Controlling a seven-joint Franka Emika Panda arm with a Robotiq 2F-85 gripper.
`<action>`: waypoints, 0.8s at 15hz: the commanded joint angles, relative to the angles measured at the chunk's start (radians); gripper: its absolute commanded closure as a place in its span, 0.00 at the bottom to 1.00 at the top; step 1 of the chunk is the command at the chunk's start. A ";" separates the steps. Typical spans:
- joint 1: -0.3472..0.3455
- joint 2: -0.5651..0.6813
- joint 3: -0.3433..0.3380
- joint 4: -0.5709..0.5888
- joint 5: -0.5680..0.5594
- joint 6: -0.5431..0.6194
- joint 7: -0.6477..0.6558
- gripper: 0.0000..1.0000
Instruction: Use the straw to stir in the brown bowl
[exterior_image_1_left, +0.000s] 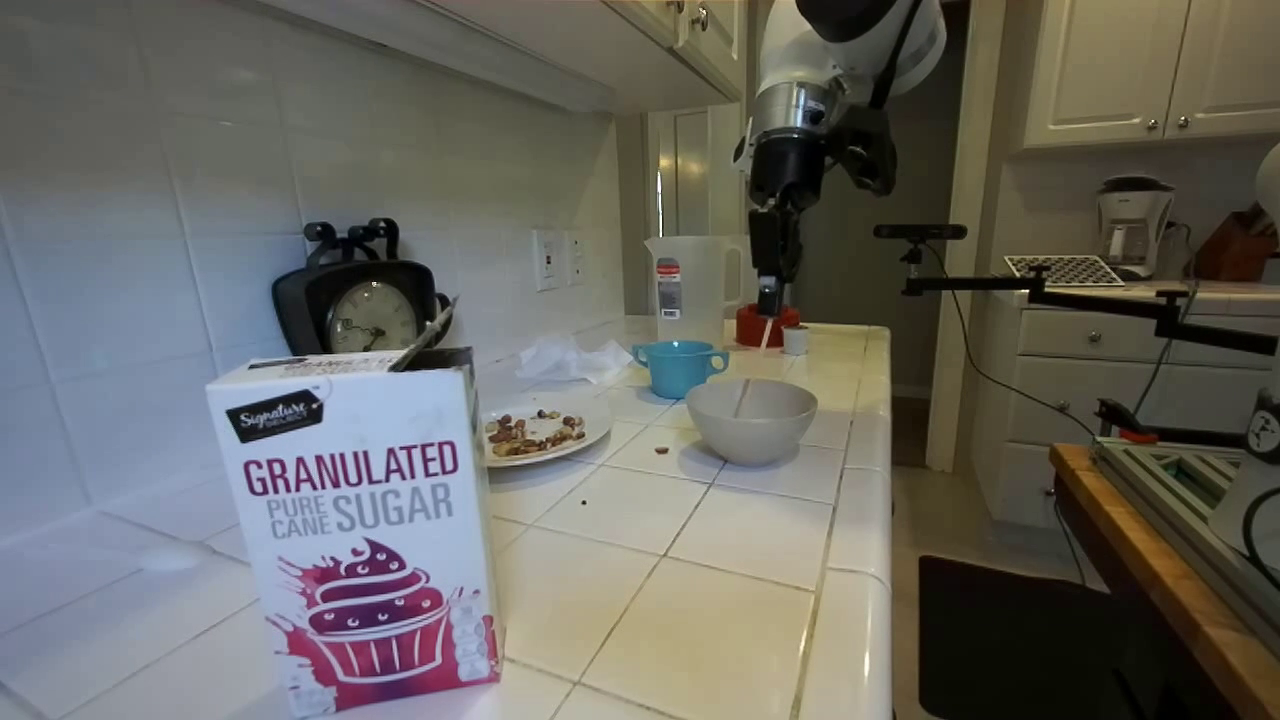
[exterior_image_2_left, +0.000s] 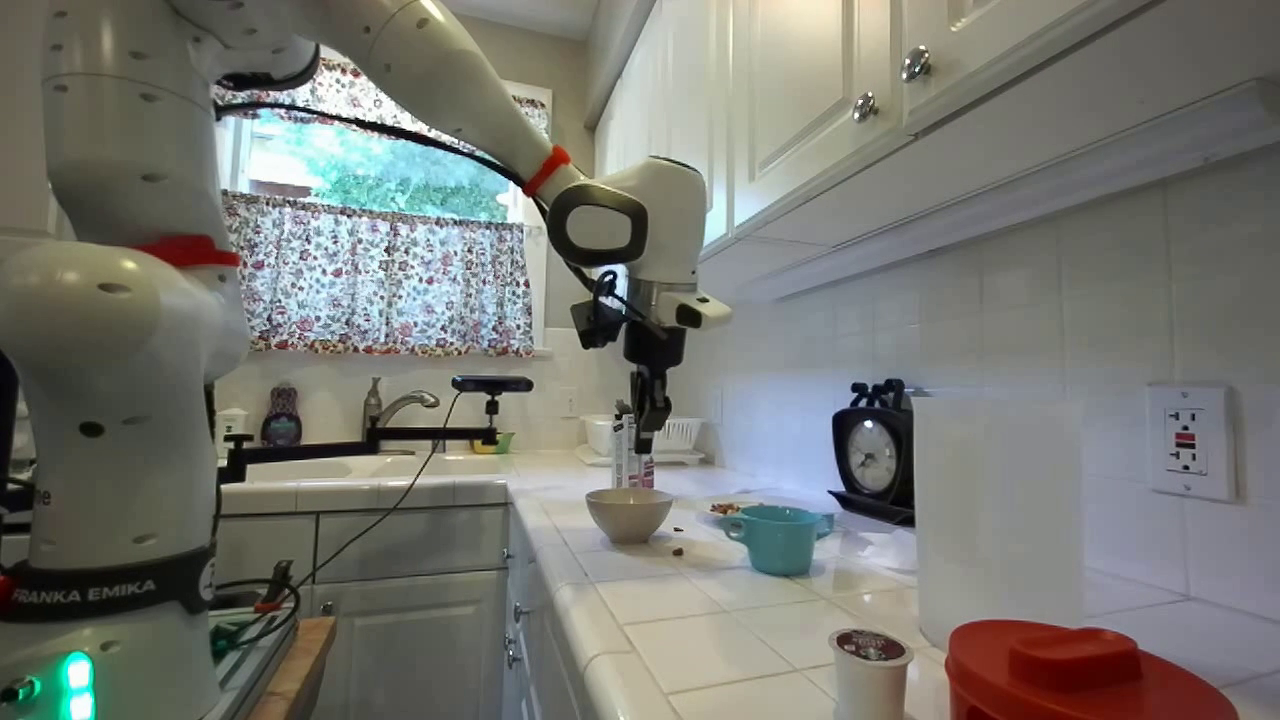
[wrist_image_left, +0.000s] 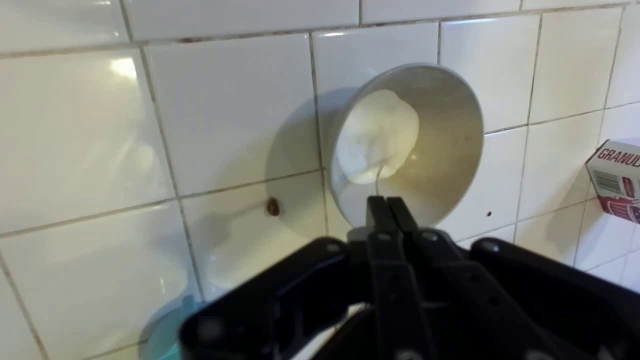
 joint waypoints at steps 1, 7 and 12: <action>-0.002 -0.044 0.004 -0.034 0.013 -0.005 -0.021 0.99; 0.026 -0.088 0.024 -0.060 0.012 -0.029 -0.038 0.99; 0.046 -0.054 0.043 -0.035 0.006 -0.021 -0.017 0.99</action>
